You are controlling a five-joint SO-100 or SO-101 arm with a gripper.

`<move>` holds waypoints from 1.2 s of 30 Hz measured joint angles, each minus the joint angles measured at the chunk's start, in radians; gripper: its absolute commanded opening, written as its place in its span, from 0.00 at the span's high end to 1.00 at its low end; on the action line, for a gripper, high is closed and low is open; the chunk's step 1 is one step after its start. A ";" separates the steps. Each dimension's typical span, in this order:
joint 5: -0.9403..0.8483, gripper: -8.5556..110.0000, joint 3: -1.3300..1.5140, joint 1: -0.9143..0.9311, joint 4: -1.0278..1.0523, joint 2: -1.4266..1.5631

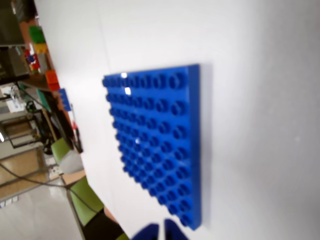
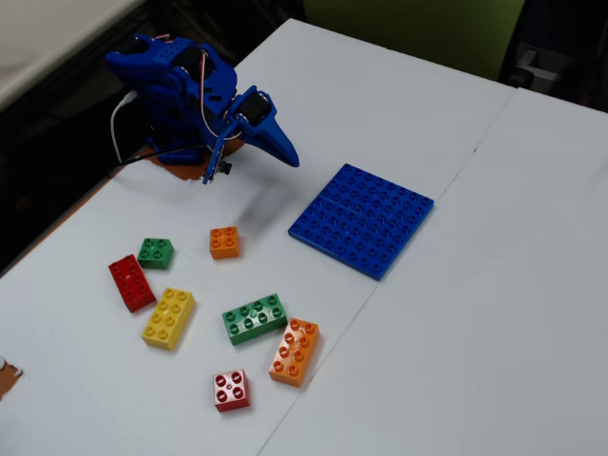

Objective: Pick up the 2x4 green block and go up the 8x8 blue block.

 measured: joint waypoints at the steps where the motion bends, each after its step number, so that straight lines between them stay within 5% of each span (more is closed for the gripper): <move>1: 0.000 0.93 0.000 0.000 0.000 0.000; 29: -0.028 0.93 0.000 -0.005 0.002 0.000; 32: -0.196 0.93 0.000 -0.025 0.028 0.000; 36: -0.646 0.93 0.000 -0.032 0.084 0.000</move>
